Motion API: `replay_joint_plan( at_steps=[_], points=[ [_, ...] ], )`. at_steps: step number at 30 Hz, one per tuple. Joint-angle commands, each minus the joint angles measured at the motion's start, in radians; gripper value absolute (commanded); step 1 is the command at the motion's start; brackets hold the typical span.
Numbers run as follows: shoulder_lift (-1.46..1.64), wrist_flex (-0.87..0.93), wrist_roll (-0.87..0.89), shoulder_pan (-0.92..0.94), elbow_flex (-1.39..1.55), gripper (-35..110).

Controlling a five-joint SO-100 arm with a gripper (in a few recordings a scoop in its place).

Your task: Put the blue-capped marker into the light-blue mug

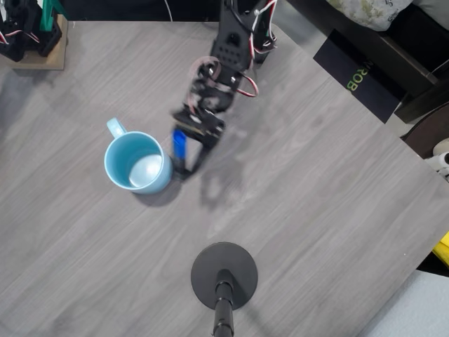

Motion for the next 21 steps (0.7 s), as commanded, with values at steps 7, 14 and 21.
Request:
replay_joint_plan(
  at_steps=[7, 14, 21],
  points=[
    [0.060, 0.055, 0.008, 0.190, -0.026, 0],
    [0.041, 0.026, 0.006, 0.278, 0.054, 0],
    [-0.015, -0.078, 0.002, 0.288, 0.130, 0]
  ],
)
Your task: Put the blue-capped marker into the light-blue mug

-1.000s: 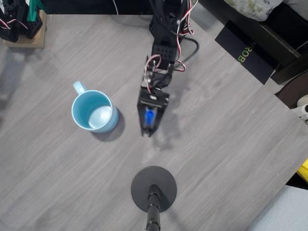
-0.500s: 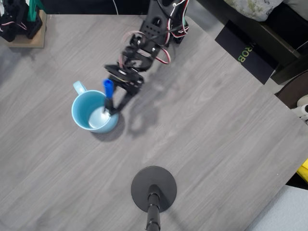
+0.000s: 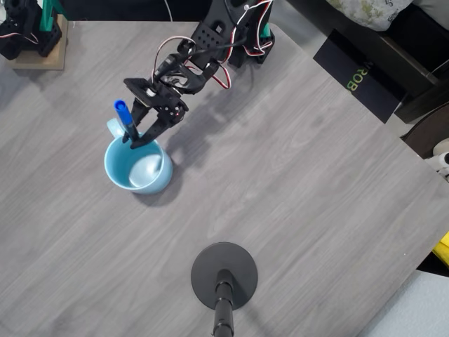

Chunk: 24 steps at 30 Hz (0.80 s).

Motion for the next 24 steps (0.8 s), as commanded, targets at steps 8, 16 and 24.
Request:
replay_joint_plan(
  at_steps=[8, 16, 24],
  points=[
    [0.002, -0.048, 0.008, -0.044, 0.044, 0],
    [0.002, -0.054, 0.008, -0.046, 0.057, 0],
    [-0.005, -0.058, 0.011, -0.037, 0.060, 34]
  ],
)
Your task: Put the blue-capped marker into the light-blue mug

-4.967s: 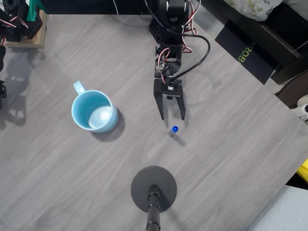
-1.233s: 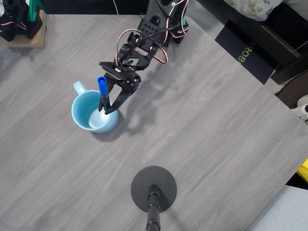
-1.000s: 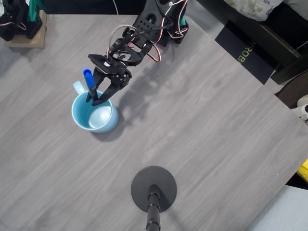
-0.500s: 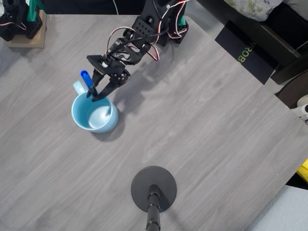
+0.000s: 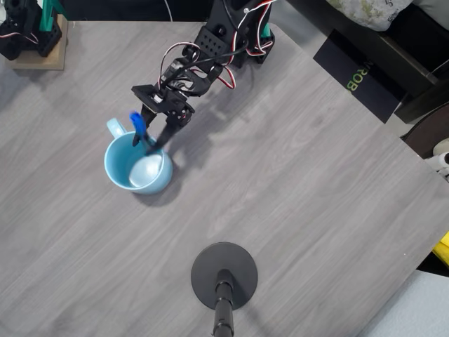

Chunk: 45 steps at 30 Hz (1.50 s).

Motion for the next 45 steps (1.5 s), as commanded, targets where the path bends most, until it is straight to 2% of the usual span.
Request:
replay_joint_plan(
  at_steps=[1, 11, 15, 20, 23, 26, 30, 33, 45],
  points=[
    [0.003, -0.026, 0.009, 0.011, -0.003, 36],
    [0.017, -0.028, 0.043, 0.015, -0.003, 36],
    [0.061, -0.028, 0.178, 0.011, -0.003, 33],
    [0.189, 0.081, 0.402, -0.012, -0.015, 31],
    [0.305, 0.222, 0.474, -0.044, -0.023, 27],
    [0.462, 0.466, 0.558, -0.095, -0.061, 15],
    [0.612, 0.644, 0.696, -0.173, -0.081, 0],
    [0.643, 0.810, 0.821, -0.225, -0.133, 0],
    [0.753, 1.177, 1.229, -0.457, -0.138, 0]
  ],
)
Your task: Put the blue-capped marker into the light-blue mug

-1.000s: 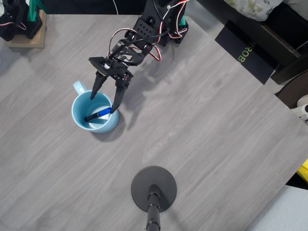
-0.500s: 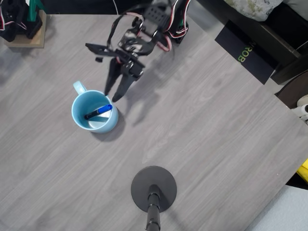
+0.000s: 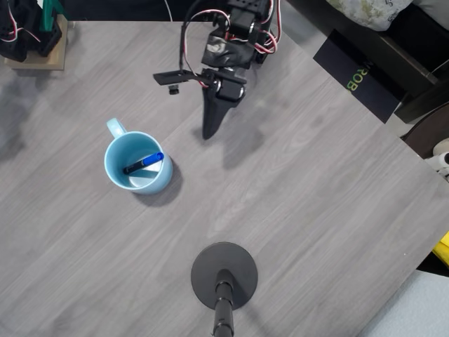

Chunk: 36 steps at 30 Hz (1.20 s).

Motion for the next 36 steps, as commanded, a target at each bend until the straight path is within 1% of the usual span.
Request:
replay_joint_plan(
  at_steps=[1, 6, 12, 16, 21, 27, 33, 36],
  points=[
    [0.054, 0.057, 0.078, -0.072, -0.038, 0],
    [0.101, 0.143, 0.175, -0.189, -0.031, 0],
    [0.124, 0.143, 0.230, -0.264, 0.017, 0],
    [0.166, 0.133, 0.241, -0.284, 0.101, 0],
    [0.290, 0.133, 0.241, -0.291, 0.229, 0],
    [0.380, 0.179, 0.238, -0.299, 0.316, 0],
    [0.589, 0.213, 0.229, -0.304, 0.466, 0],
    [0.589, 0.232, 0.233, -0.304, 0.491, 0]
  ],
)
